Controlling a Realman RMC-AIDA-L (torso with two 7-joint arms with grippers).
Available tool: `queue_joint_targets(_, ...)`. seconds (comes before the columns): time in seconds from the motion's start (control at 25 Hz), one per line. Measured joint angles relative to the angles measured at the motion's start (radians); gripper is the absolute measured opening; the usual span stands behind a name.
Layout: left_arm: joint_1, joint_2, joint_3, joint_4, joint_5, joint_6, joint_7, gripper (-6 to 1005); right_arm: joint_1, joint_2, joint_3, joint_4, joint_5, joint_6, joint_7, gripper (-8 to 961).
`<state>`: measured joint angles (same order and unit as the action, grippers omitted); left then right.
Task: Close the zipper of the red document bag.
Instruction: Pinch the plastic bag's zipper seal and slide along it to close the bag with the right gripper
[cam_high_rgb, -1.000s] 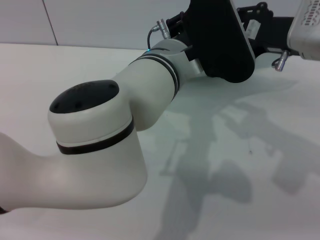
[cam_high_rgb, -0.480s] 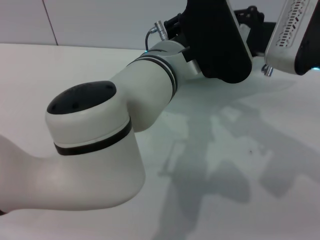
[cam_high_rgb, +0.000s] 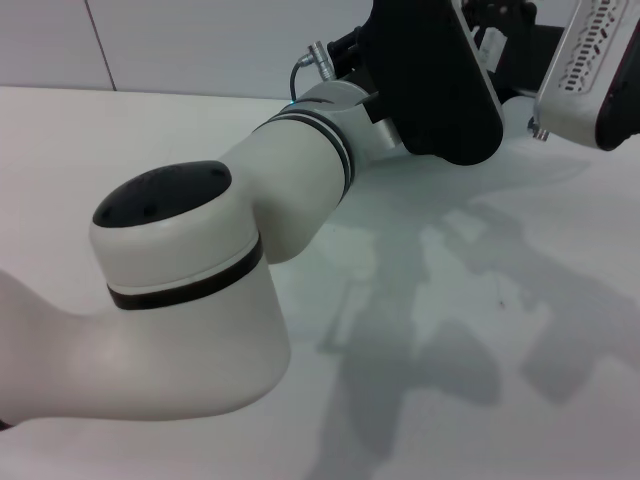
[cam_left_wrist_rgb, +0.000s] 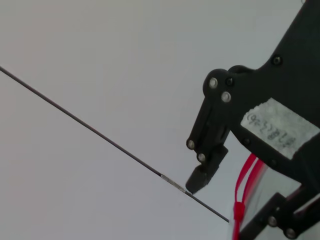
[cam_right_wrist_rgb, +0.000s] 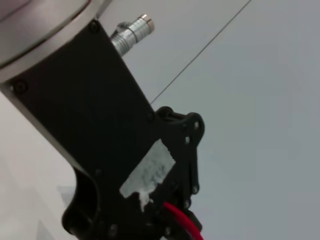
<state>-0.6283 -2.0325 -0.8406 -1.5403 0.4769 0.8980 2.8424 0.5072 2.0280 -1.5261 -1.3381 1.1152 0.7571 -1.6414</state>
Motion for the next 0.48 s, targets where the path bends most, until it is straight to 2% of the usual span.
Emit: queue_joint_targets(0.48,-0.001,0.000,-0.002,0.000,-0.002,0.001,0.000,54,0.003,0.003,-0.030,0.001,-0.047,-0.002,0.008,481)
